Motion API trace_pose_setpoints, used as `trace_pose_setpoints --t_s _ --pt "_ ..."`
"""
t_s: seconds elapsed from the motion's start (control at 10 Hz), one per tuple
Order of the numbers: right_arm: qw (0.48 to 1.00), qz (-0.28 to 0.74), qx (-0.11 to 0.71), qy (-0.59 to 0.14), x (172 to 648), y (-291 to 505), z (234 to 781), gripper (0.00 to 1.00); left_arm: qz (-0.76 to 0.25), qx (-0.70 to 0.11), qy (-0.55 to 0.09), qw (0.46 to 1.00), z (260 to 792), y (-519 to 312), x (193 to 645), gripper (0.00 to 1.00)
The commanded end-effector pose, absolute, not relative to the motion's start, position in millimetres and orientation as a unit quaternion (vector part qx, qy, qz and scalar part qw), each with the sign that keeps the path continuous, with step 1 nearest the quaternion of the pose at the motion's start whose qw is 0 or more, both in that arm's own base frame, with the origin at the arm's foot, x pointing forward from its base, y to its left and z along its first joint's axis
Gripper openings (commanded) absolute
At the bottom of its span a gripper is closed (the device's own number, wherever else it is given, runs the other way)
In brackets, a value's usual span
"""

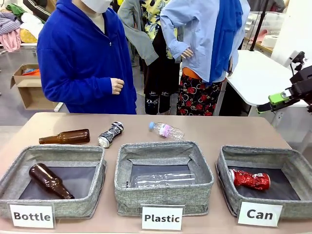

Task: Sort the can waste into the basket.
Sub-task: Pick up the can waste from the table and place it in the right Fabric basket.

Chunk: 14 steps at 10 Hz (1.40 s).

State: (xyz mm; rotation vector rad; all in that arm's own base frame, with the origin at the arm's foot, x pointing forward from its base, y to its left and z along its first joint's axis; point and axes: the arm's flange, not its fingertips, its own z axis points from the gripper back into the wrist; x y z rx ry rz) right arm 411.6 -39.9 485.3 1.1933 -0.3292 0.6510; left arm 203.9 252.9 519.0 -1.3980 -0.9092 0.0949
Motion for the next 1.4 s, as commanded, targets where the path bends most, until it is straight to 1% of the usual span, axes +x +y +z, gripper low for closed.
trace_pose_setpoints --t_s 0.0,0.1,0.2,0.4,0.5,0.6,1.0,1.1,1.3 --pt "0.763 0.312 0.546 -0.149 410.5 -44.1 487.3 1.0 -0.049 -0.645 -0.332 0.687 528.9 173.2 236.3 1.0" --pt "0.763 0.312 0.546 -0.149 410.5 -44.1 487.3 1.0 -0.082 -0.619 -0.288 0.726 524.6 125.8 258.1 1.0" --pt "0.763 0.312 0.546 -0.149 410.5 -44.1 487.3 1.0 -0.107 -0.62 -0.245 0.738 516.9 92.5 269.1 1.0" --pt "0.763 0.312 0.546 -0.149 410.5 -44.1 487.3 1.0 -0.126 -0.589 -0.202 0.772 495.2 54.6 278.2 1.0" --pt "0.763 0.312 0.546 -0.149 410.5 -44.1 487.3 1.0 -0.125 -0.571 -0.201 0.786 490.3 50.1 278.4 1.0" --pt "0.763 0.312 0.546 -0.149 410.5 -44.1 487.3 1.0 -0.124 -0.605 -0.213 0.757 505.5 53.7 283.8 1.0" --pt "0.763 0.312 0.546 -0.149 410.5 -44.1 487.3 1.0 -0.127 -0.597 -0.21 0.764 501.1 51.4 288.0 1.0" --pt "0.763 0.312 0.546 -0.149 410.5 -44.1 487.3 1.0 -0.18 -0.568 -0.211 0.775 513.0 44.6 290.3 1.0" --pt "0.763 0.312 0.546 -0.149 410.5 -44.1 487.3 1.0 -0.163 -0.486 -0.143 0.847 522.6 10.8 349.5 1.0"
